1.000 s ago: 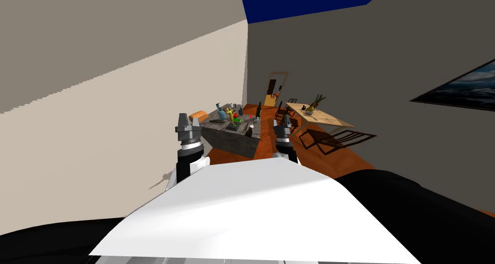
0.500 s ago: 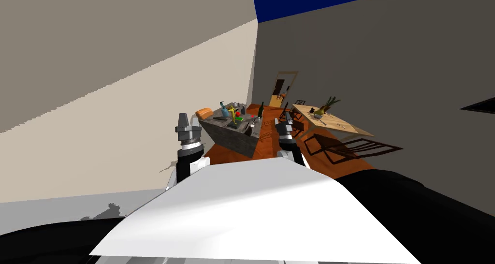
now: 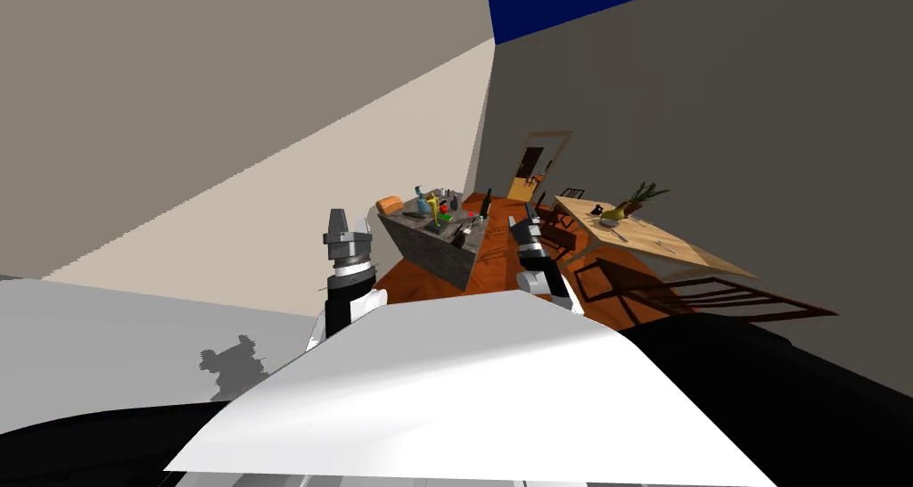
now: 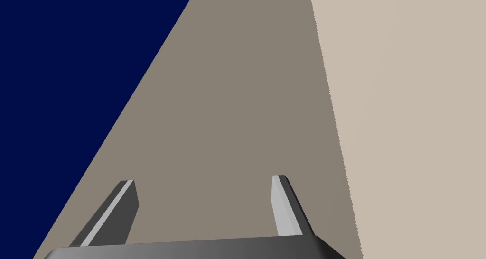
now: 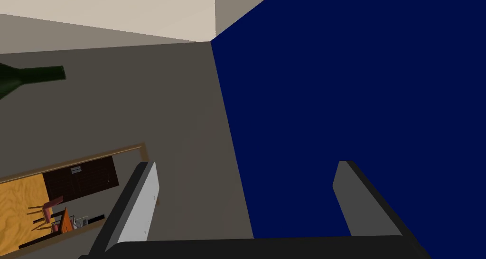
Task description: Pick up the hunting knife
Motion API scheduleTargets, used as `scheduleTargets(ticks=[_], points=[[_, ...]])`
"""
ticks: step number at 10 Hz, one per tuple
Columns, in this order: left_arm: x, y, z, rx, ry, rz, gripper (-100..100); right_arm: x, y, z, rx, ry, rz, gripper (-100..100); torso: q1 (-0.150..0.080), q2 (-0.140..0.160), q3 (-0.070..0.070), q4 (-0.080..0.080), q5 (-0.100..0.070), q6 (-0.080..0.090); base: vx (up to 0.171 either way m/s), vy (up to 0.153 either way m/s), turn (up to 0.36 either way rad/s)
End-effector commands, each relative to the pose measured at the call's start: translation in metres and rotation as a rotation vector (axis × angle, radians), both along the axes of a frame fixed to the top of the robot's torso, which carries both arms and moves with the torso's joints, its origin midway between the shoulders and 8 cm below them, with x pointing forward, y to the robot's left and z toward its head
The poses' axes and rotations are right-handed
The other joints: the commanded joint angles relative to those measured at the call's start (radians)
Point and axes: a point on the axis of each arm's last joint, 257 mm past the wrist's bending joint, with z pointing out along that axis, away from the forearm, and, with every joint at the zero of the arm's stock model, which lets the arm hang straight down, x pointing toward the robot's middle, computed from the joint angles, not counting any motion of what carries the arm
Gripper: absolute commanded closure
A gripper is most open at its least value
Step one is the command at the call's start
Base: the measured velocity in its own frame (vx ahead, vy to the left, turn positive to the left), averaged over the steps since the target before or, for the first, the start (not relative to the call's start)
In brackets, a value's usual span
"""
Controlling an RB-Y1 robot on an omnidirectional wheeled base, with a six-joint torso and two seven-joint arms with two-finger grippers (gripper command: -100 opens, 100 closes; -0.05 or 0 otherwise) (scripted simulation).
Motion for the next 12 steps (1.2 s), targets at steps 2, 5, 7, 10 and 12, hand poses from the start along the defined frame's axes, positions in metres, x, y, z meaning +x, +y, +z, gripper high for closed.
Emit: scheduleTargets(ticks=[2,5,7,10,12], points=[[0.000,0.000,0.000,0.000,0.000,0.000,0,0.011,-0.012,-0.005,-0.017,0.052,-0.016,-100,0.001,0.000,0.000,0.000,0.000,0.001,-0.055,-0.084,0.208],[0.000,0.000,0.000,0.000,0.000,0.000,0,0.021,-0.021,-0.014,-0.023,0.110,-0.029,-100,0.002,-0.001,0.000,0.000,0.000,0.000,-0.038,-0.068,0.169],[0.000,0.000,0.000,0.000,0.000,0.000,0,0.028,-0.029,-0.019,-0.030,0.148,-0.040,-100,0.002,-0.001,-0.001,0.000,0.000,0.000,-0.033,-0.065,0.202],[0.000,0.000,0.000,0.000,0.000,0.000,0,0.037,-0.039,-0.030,-0.035,0.206,-0.053,-100,0.005,-0.003,-0.002,-0.001,0.001,0.000,-0.016,-0.034,0.132],[0.000,0.000,0.000,0.000,0.000,0.000,0,0.044,-0.048,-0.039,-0.040,0.260,-0.064,-100,0.003,-0.002,-0.001,-0.001,0.001,0.000,-0.035,-0.058,0.191]])
